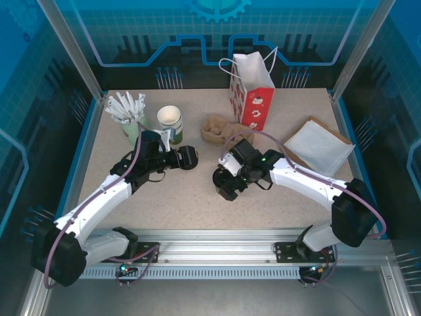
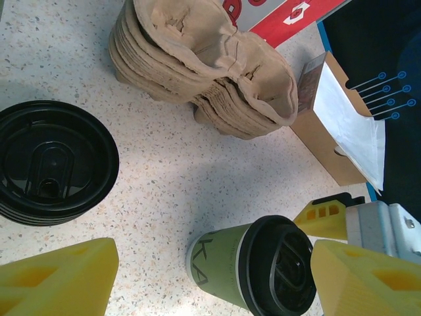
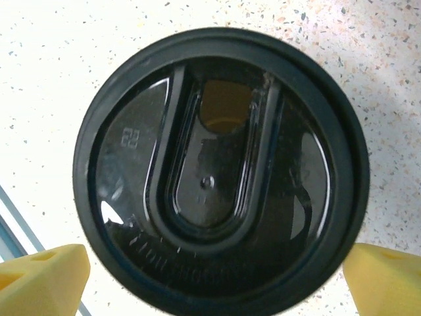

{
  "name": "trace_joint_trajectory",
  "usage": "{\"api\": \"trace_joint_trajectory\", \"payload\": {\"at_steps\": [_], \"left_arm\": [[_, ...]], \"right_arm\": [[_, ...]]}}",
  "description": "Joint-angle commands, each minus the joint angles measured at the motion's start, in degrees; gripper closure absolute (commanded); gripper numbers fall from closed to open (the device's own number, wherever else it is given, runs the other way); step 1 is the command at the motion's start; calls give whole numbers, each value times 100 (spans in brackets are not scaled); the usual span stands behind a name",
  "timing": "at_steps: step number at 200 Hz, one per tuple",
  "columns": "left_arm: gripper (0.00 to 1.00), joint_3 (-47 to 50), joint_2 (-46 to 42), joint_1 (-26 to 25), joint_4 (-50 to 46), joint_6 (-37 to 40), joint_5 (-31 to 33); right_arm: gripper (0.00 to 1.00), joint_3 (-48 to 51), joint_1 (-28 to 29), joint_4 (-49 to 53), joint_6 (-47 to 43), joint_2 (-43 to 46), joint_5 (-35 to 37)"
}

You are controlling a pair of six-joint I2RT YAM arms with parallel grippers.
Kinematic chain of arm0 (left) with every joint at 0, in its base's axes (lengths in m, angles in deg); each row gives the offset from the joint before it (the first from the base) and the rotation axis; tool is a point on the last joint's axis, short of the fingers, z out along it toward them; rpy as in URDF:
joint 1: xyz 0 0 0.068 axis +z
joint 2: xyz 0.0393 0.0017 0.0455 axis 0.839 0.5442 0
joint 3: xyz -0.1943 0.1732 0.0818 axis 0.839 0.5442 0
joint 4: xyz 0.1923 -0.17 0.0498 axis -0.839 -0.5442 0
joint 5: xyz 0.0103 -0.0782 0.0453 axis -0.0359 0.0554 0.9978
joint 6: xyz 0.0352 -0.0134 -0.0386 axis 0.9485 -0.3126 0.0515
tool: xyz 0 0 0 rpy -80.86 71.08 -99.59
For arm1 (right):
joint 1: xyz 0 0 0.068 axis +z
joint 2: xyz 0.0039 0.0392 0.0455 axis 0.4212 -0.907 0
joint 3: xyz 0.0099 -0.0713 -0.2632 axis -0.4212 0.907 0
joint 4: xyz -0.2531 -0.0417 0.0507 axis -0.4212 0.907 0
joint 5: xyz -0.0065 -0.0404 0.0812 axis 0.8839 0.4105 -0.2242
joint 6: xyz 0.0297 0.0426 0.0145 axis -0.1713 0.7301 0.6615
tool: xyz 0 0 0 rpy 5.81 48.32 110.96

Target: Pack the takeout coffee

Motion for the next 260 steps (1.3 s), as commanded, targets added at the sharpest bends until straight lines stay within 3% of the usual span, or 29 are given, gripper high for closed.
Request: {"api": "trace_joint_trajectory", "payload": {"at_steps": [1, 158, 260], "left_arm": [[21, 9, -137, 74, -64, 154, 27], [20, 115, -340, 470, -89, 97, -136], [19, 334, -464, 920, -12, 65, -296]], "right_arm": [[0, -197, 72, -137, -166, -152, 13], [6, -507, 289, -258, -439, -653, -110], [10, -1088, 887, -305, -431, -1242, -110]]}}
